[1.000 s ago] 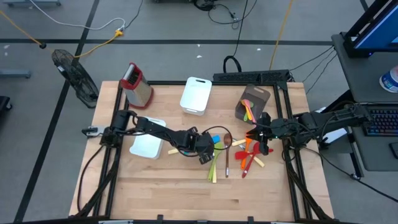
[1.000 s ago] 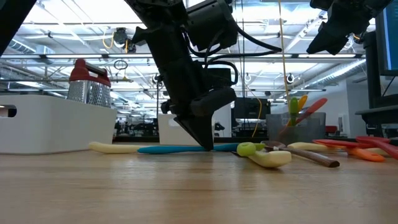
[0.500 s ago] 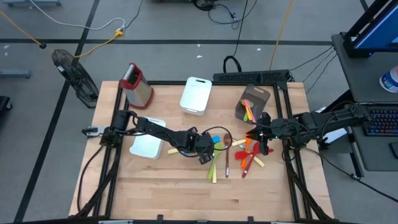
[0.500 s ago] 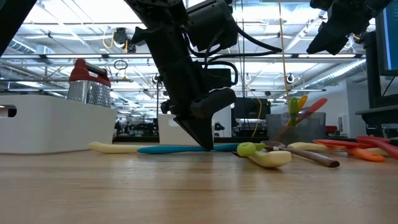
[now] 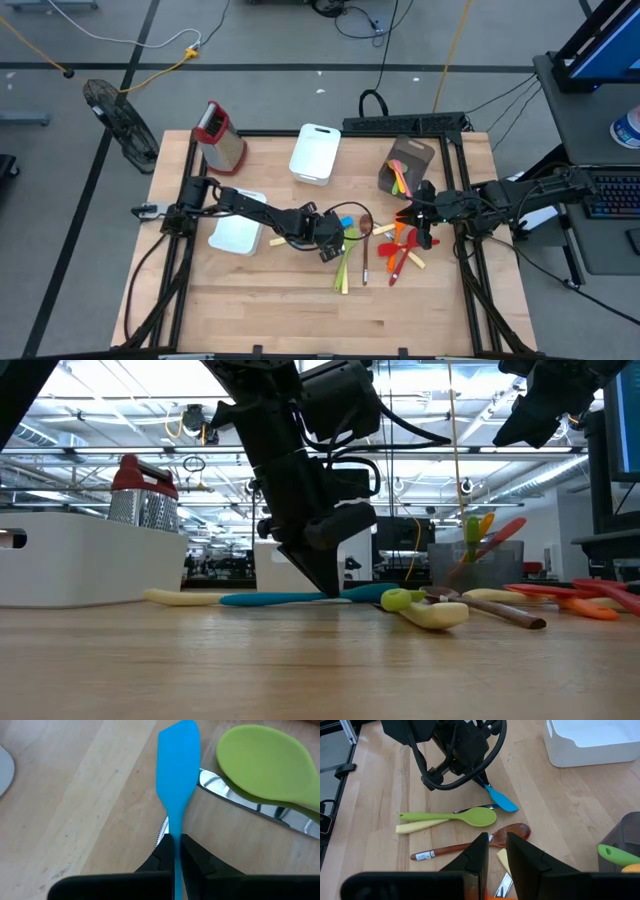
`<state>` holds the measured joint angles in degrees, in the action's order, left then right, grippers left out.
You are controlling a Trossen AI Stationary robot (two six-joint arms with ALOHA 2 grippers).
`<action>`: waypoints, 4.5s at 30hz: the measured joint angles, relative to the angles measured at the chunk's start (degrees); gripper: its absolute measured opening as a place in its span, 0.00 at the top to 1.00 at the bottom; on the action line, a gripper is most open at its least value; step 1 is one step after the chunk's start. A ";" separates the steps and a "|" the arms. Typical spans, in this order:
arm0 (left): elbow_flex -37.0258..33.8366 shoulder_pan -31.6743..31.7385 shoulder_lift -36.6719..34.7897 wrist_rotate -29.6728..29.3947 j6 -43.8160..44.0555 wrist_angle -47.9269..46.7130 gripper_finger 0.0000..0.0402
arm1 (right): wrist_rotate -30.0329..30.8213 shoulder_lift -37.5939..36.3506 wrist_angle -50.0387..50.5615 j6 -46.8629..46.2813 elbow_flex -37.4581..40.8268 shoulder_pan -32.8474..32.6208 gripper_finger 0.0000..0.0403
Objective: Pick & Place Kitchen Items
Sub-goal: Put the blue spatula into the black bin
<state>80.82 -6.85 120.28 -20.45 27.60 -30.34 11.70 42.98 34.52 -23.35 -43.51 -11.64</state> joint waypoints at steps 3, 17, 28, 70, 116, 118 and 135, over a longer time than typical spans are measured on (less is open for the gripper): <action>0.00 0.00 -0.03 -0.64 0.04 0.06 0.98 | 0.01 0.00 0.00 -0.02 0.00 0.00 0.85; 0.00 0.17 -0.29 -2.12 -0.45 -0.21 0.96 | -0.01 0.00 0.00 -0.02 0.00 0.02 0.85; -0.02 0.35 -0.29 -2.12 -0.93 -0.36 0.90 | 0.01 0.00 0.00 -0.02 0.00 0.02 0.85; 0.02 1.72 0.21 -1.04 0.25 -6.15 0.57 | 0.01 -0.02 0.00 -0.02 0.00 0.00 0.85; -5.85 2.50 -3.63 3.71 1.30 -0.96 0.99 | 0.01 -0.02 -0.04 -0.02 0.02 0.02 0.85; -5.88 2.51 -3.97 3.82 1.23 -1.01 0.99 | 0.01 -0.02 -0.02 -0.02 0.02 0.00 0.85; -5.77 2.87 -4.89 4.74 0.41 0.47 0.99 | 0.01 -0.02 -0.02 -0.02 0.02 0.00 0.85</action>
<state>75.05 -3.98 115.38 -15.72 28.01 -29.87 11.70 42.96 34.50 -23.38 -43.48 -11.64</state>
